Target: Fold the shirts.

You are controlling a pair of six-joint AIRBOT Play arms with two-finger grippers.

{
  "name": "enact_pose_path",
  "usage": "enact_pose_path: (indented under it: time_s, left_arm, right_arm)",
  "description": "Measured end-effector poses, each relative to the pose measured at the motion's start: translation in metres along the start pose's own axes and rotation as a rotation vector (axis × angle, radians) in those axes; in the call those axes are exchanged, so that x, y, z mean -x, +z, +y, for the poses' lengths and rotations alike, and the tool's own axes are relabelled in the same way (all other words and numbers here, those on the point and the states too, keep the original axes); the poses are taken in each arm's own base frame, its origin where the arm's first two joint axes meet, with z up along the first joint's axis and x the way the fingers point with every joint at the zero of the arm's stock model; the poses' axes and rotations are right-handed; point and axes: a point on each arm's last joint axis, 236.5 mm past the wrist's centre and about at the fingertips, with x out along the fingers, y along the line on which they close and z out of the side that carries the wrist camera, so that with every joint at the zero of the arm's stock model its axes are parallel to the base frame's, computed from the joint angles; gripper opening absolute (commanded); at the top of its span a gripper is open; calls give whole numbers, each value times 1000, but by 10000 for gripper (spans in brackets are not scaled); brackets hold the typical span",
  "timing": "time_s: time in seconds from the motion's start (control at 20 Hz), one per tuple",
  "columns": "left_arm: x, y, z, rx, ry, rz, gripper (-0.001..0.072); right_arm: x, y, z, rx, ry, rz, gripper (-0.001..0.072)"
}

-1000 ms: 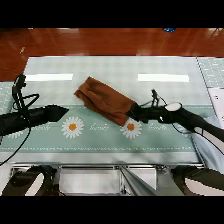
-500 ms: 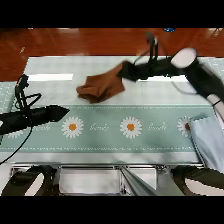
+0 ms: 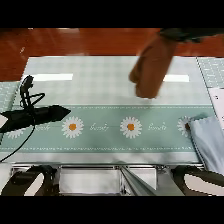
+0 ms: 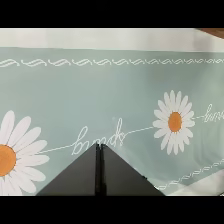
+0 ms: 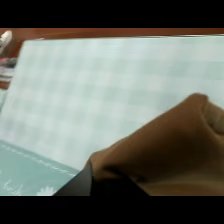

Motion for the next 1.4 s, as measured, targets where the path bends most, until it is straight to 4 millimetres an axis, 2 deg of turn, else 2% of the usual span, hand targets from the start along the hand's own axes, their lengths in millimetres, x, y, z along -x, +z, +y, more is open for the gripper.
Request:
enact_pose_path:
  time_s: [0.15,0.3,0.45,0.6,0.75,0.85,1.0,1.15,1.2,1.25,1.3,1.4]
  left_arm:
    - [0,-5,-8,19,-33,23,14]
    - [0,-8,-14,31,-54,33,14]
    - [-1,-5,-15,34,-60,22,14]
    - [-1,0,-15,35,-60,2,14]
    - [-1,8,-14,38,-57,-31,14]
    - [0,13,-13,40,-53,-54,14]
    - [0,21,-11,36,-46,-88,14]
    - [1,26,-10,29,-41,-111,14]
    - [1,29,-9,27,-38,-121,14]
    - [1,32,-9,26,-35,-135,14]
    - [2,35,-8,24,-32,-150,14]
    - [3,42,-6,18,-24,-180,14]
  right_arm:
    - [57,15,-51,-79,-108,-69,38]
    - [110,18,-99,-153,-202,-124,37]
    - [155,7,-145,-224,-296,-142,37]
    - [194,-17,-180,-316,-374,-130,37]
    - [222,-59,-207,-438,-479,-88,37]
    - [244,-106,-230,-561,-616,-35,38]
    - [287,-188,-258,-780,-877,48,38]
    - [318,-258,-262,-958,-1082,113,40]
    - [321,-276,-262,-998,-1117,139,105]
    - [323,-293,-262,-1033,-1146,165,361]
    - [324,-306,-262,-1064,-1170,193,406]
    - [323,-325,-263,-1109,-1193,237,406]
